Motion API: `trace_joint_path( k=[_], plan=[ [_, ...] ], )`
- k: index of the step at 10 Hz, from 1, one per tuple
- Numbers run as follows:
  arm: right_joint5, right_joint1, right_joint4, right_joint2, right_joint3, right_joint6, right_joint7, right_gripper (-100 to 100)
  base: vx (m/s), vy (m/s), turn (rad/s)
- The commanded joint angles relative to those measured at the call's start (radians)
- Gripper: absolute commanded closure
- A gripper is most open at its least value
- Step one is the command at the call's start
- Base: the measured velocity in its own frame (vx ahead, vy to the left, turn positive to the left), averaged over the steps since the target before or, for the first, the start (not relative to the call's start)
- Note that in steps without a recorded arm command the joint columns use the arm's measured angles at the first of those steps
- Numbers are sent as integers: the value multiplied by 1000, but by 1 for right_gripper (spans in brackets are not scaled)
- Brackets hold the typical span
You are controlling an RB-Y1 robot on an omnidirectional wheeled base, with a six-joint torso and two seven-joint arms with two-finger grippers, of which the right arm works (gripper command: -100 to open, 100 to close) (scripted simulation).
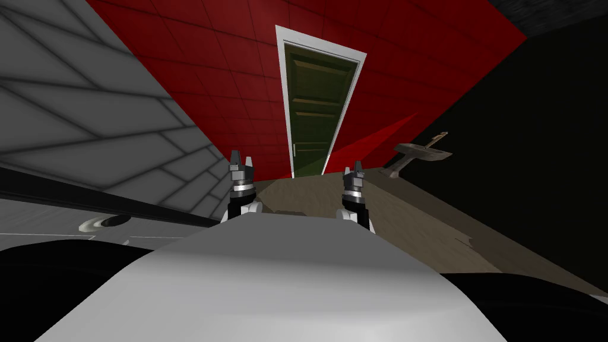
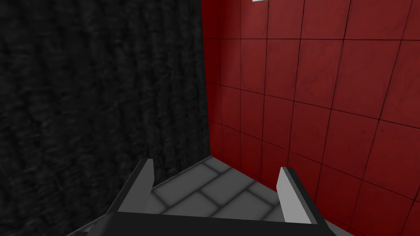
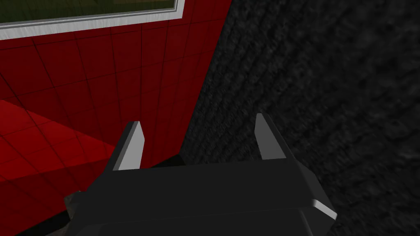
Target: Pull the door open
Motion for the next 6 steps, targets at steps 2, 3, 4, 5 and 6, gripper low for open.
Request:
trace_joint_path(
  k=[2, 3, 4, 5, 6],
  plan=[
    [-35, -15, 46, -15, 14, -19, -42, -100, 101, 28, 93],
    [-50, -22, 66, -21, 20, -28, -60, -100, 133, 46, 64],
    [-69, -31, 92, -29, 28, -39, -83, -100, 175, 44, 115],
    [-80, -35, 106, -33, 32, -45, -96, -100, 153, 45, 92],
    [-101, -45, 135, -41, 41, -57, -122, -100, 130, 43, 91]
  ],
)
